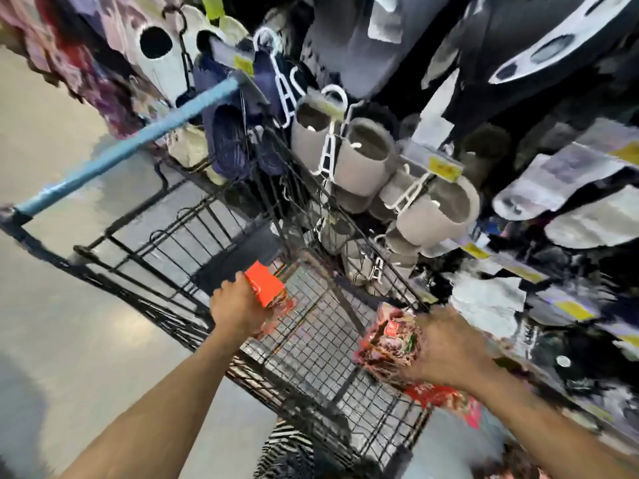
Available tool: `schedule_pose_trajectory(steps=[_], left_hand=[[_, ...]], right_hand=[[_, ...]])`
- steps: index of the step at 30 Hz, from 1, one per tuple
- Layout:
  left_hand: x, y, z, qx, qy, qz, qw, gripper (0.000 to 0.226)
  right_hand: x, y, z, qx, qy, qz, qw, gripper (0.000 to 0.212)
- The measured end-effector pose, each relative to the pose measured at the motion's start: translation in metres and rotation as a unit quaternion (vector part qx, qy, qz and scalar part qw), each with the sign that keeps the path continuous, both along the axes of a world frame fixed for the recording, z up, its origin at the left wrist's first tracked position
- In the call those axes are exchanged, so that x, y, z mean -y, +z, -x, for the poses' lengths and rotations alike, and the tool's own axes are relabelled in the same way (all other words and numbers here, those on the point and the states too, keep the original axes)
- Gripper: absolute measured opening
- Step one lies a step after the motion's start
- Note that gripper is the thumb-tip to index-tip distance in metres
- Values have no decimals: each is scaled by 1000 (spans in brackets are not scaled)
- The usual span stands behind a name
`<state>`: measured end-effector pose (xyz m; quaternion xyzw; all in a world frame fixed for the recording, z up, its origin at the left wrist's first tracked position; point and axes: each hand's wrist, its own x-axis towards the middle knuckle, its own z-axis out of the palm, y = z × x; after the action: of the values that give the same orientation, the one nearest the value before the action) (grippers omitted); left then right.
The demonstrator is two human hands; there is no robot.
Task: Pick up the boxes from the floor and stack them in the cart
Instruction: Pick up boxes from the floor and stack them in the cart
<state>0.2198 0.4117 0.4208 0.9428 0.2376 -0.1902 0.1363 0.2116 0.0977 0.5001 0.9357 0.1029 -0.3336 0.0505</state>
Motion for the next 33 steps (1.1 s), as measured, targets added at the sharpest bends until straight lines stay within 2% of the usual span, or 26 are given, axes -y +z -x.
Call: schedule_pose_trajectory(steps=[2,4,11,14,18,22,24,25,29,33], left_hand=[[-4,-25,-5,-13,17,1,1000,91],[-6,-51,-7,-35,42,10,998,100],[-6,-135,-8,-60,107,-29,992,112],[-4,-161,-9,-45,133,-46,989,104],[-1,-187,-11,0,121,-79,990,84],[-1,-200,-13,-14,122,-85,989,90],[1,-207,-13,-12,124,-86,988,86],[2,-211,-13,-9,129,-90,988,83],[-1,-226,-12,-27,157,-102,982,77],[-1,-222,-10,-38,183,-72,980,95]], right_hand=[[-21,-27,-18,-7,3,-15,1000,101],[-39,-60,-36,-19,-15,-41,999,105],[-78,-177,-77,-27,-90,-128,987,88],[-82,-223,-94,-23,-100,-168,980,94],[-84,-273,-113,-25,-143,-257,955,93],[-94,-315,-134,-68,-165,-358,917,86],[-105,-323,-145,-88,-153,-388,905,79],[-111,-327,-150,-91,-132,-391,906,76],[-137,-346,-171,-129,-92,-377,913,83],[-153,-356,-178,-151,-52,-320,934,64]])
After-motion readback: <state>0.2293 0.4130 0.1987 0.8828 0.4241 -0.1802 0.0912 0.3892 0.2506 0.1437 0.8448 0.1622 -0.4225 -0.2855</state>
